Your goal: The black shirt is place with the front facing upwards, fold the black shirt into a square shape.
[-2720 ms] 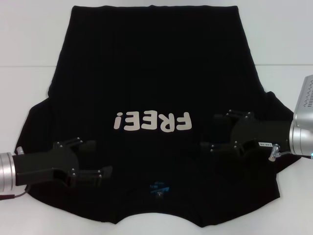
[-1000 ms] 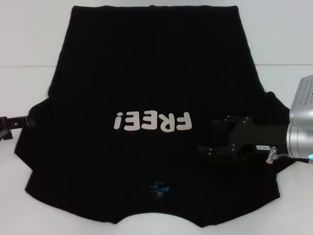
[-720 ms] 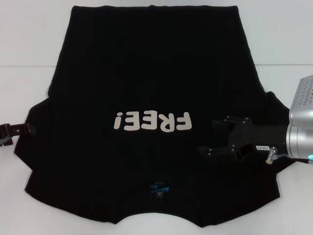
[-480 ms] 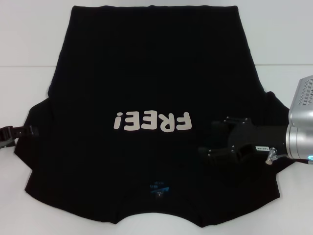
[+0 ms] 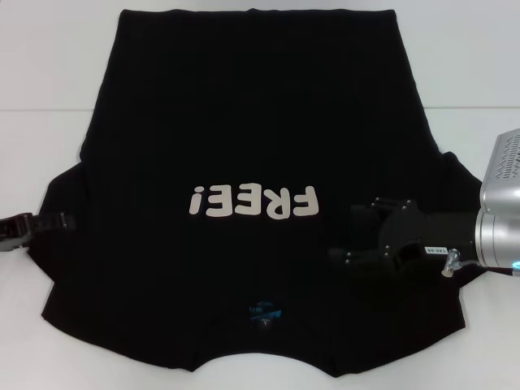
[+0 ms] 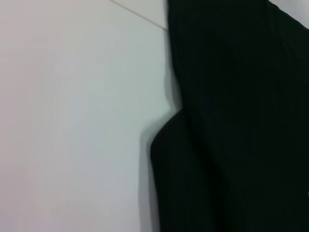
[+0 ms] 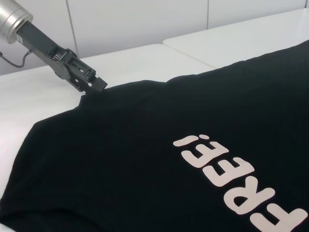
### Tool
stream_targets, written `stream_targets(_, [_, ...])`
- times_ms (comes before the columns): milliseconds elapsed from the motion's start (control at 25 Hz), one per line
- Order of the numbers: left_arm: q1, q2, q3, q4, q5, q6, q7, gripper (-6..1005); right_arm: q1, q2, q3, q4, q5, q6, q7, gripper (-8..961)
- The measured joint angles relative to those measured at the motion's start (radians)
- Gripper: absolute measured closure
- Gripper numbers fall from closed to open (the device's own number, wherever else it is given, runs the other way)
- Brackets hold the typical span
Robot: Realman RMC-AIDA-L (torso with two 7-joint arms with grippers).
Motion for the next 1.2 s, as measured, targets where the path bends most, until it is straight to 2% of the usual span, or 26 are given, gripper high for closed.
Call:
stream_targets(360, [0.001,-0.014,0.001,0.015,0.004,0.001,0.054,215,-0.004,0.0,0.0,-0.008,0.0,-0.002,0.001,13])
stream_targets(520, [0.003,-0.022,0.001,0.032,0.004,-0.004,0.055,312,-0.004,0.0,0.0,-0.009,0.002,-0.007,0.001,18])
stream_targets(760, [0.001,-0.023,0.01,0.033,0.005,-0.011,0.058,457,-0.005,0.0,0.0,-0.01,0.004,-0.012,0.001,25])
stream_targets(1000, [0.002,-0.029,0.051,0.035,0.006,-0.036,0.051,697,-0.005,0.0,0.0,-0.01,0.006,-0.013,0.001,26])
stream_targets(1200, [0.006,-0.036,0.053,0.055,0.006,-0.038,0.051,902,-0.005,0.0,0.0,-0.01,0.006,-0.013,0.002,26])
